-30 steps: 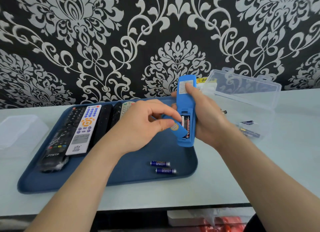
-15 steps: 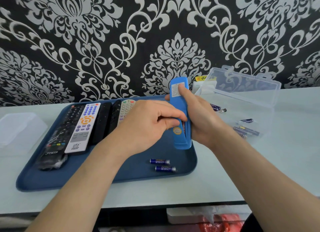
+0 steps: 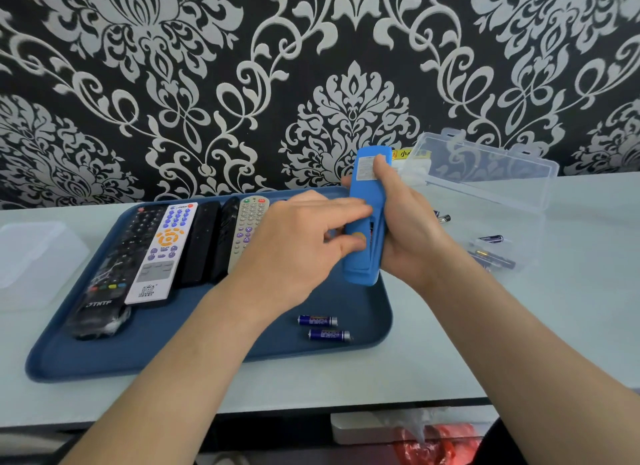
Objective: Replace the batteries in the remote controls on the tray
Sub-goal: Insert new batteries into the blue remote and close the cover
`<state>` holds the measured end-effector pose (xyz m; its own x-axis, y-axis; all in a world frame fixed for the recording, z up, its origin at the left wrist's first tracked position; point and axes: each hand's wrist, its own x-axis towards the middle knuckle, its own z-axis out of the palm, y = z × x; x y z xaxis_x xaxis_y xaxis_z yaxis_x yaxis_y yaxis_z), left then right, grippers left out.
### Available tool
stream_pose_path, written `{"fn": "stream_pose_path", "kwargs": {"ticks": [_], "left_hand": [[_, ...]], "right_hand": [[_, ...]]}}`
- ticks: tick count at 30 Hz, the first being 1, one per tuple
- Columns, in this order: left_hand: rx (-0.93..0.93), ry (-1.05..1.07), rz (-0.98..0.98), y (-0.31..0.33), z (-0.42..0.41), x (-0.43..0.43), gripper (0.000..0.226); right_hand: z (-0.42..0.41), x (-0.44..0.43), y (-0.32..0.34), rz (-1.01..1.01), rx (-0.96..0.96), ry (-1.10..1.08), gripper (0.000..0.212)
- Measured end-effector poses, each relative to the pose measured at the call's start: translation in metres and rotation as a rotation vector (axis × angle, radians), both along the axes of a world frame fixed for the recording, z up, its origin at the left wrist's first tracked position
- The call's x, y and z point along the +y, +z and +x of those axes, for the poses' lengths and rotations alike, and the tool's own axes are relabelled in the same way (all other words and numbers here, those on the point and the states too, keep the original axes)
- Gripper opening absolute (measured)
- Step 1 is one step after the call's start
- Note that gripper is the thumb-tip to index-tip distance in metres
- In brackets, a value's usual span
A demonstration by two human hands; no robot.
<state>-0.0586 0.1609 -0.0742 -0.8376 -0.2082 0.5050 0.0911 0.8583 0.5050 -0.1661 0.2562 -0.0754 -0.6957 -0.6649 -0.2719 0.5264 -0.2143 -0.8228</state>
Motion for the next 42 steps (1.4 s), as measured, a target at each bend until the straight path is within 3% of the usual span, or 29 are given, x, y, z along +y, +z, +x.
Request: {"fn": "stream_pose_path", "kwargs": {"ticks": [6, 8, 13, 16, 18, 20, 22, 25, 31, 35, 39, 42], "left_hand": [[0.017, -0.070, -0.254, -0.015, -0.005, 0.000, 0.039], [0.013, -0.062, -0.250, -0.017, -0.006, 0.000, 0.039], [-0.073, 0.083, 0.272, -0.011, -0.001, 0.006, 0.055], [-0.130, 0.124, 0.405, -0.006, -0.002, 0.006, 0.036], [-0.116, 0.119, 0.669, -0.002, -0.003, 0.002, 0.022], [-0.149, 0.107, 0.953, 0.000, -0.004, -0.006, 0.025], [-0.260, 0.091, 1.013, 0.000, -0.002, -0.015, 0.035], [-0.430, 0.043, 0.895, -0.002, 0.003, -0.019, 0.025], [-0.543, 0.054, 0.685, -0.015, -0.004, -0.015, 0.026], [-0.610, 0.063, 0.422, -0.023, -0.008, -0.017, 0.040], [-0.586, 0.095, 0.208, -0.026, -0.010, -0.010, 0.033], [-0.557, 0.079, 0.158, -0.029, -0.012, -0.006, 0.035]], "right_hand": [[-0.006, 0.005, 0.001, -0.120, -0.185, -0.079, 0.046], [-0.006, 0.005, 0.001, -0.132, -0.205, -0.093, 0.046], [-0.004, -0.001, -0.002, -0.167, -0.179, -0.054, 0.040], [-0.001, -0.003, 0.000, -0.155, -0.094, -0.011, 0.029], [0.000, -0.002, 0.001, -0.129, 0.079, 0.060, 0.020], [-0.001, 0.000, -0.002, -0.014, 0.314, 0.130, 0.028], [-0.001, 0.002, -0.004, 0.150, 0.503, 0.139, 0.030], [0.001, 0.001, -0.008, 0.380, 0.709, 0.112, 0.018], [0.003, -0.003, -0.019, 0.847, 1.196, 0.065, 0.029], [0.004, 0.001, -0.019, 0.932, 1.353, 0.077, 0.029], [0.008, 0.005, -0.021, 0.893, 1.514, 0.314, 0.036], [0.008, 0.008, -0.022, 0.953, 1.587, 0.420, 0.034]]}}
